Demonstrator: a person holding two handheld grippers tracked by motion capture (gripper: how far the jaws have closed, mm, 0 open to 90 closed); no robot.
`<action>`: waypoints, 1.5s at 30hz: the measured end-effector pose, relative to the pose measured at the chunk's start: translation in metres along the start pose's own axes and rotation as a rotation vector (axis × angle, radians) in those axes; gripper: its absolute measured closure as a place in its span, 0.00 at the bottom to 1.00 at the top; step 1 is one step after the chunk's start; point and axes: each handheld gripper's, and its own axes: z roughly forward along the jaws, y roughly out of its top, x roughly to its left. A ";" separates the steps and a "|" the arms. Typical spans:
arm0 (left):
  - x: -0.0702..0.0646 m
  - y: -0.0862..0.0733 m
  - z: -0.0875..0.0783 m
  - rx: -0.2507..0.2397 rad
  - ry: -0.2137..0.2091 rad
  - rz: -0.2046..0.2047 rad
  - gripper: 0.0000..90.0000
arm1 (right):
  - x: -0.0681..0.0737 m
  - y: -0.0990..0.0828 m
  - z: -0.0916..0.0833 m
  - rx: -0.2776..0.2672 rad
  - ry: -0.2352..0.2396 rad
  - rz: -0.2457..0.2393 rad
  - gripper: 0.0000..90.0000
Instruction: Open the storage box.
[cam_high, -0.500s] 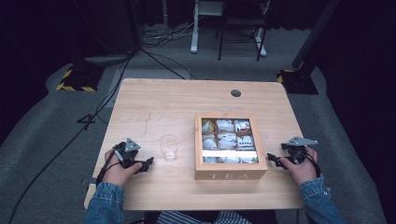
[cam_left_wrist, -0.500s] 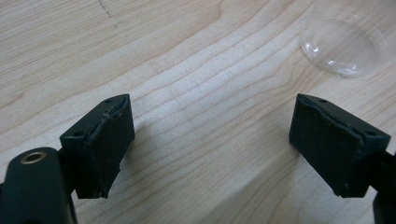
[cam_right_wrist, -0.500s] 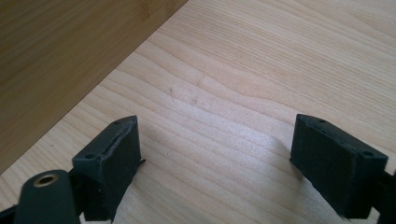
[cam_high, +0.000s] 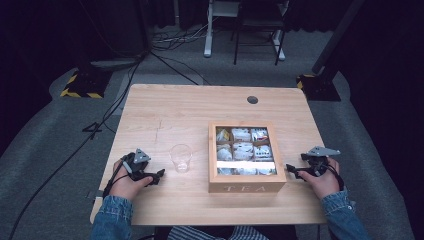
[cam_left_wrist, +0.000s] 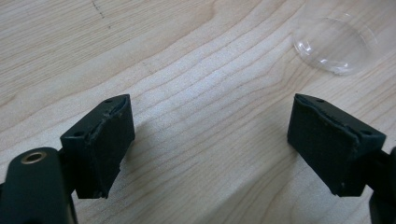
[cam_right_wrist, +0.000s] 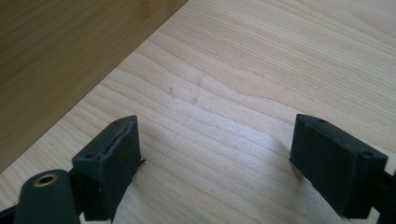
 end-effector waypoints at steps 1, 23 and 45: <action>0.000 0.000 0.000 0.000 0.000 0.001 0.17 | 0.000 0.000 0.000 -0.001 -0.001 0.003 0.18; 0.000 0.000 0.000 0.002 -0.002 -0.001 0.17 | -0.004 0.005 -0.018 -0.014 0.014 0.047 0.34; 0.000 0.000 0.000 0.001 -0.001 0.000 0.17 | 0.024 0.024 -0.066 -0.108 0.102 0.041 0.37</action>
